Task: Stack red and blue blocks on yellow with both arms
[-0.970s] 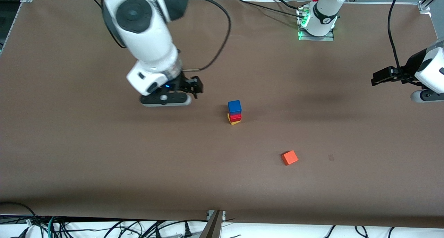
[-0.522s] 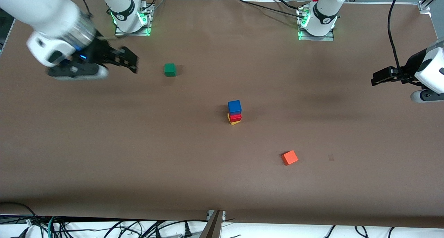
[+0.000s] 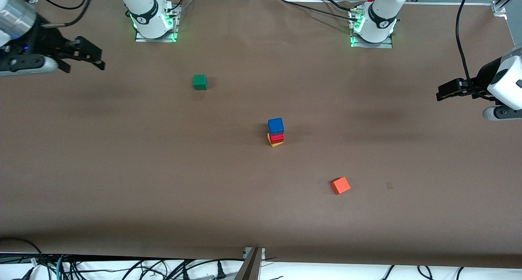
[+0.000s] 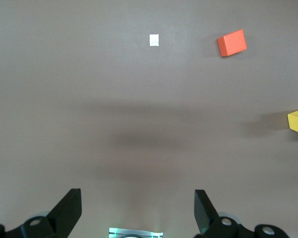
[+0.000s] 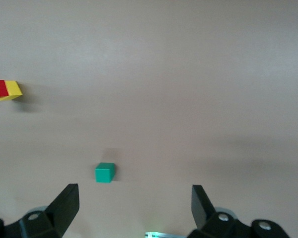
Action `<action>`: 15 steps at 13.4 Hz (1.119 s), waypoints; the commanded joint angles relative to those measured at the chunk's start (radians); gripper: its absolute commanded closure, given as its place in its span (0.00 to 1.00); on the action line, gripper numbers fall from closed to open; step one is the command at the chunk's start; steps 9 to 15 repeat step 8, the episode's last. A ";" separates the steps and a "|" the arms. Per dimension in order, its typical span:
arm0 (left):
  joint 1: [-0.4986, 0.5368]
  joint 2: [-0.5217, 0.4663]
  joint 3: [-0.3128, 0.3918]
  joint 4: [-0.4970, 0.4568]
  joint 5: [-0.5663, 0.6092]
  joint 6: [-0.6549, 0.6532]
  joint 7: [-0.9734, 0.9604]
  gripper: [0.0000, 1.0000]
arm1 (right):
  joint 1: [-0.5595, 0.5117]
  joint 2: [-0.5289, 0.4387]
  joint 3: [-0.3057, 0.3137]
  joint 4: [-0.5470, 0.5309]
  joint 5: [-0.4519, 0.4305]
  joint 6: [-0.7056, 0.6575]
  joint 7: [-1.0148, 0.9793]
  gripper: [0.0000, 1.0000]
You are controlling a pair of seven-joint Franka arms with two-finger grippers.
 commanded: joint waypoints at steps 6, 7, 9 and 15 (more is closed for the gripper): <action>0.006 -0.003 0.000 0.002 -0.018 0.006 0.014 0.00 | -0.081 0.021 0.073 0.059 -0.061 0.026 -0.049 0.00; 0.006 -0.003 0.000 0.002 -0.018 0.006 0.014 0.00 | -0.075 0.023 0.079 0.082 -0.062 0.017 -0.049 0.00; 0.006 -0.002 0.000 0.002 -0.018 0.006 0.014 0.00 | -0.066 0.023 0.081 0.090 -0.071 0.014 -0.049 0.00; 0.006 -0.002 0.000 0.002 -0.018 0.006 0.014 0.00 | -0.066 0.023 0.081 0.090 -0.071 0.014 -0.049 0.00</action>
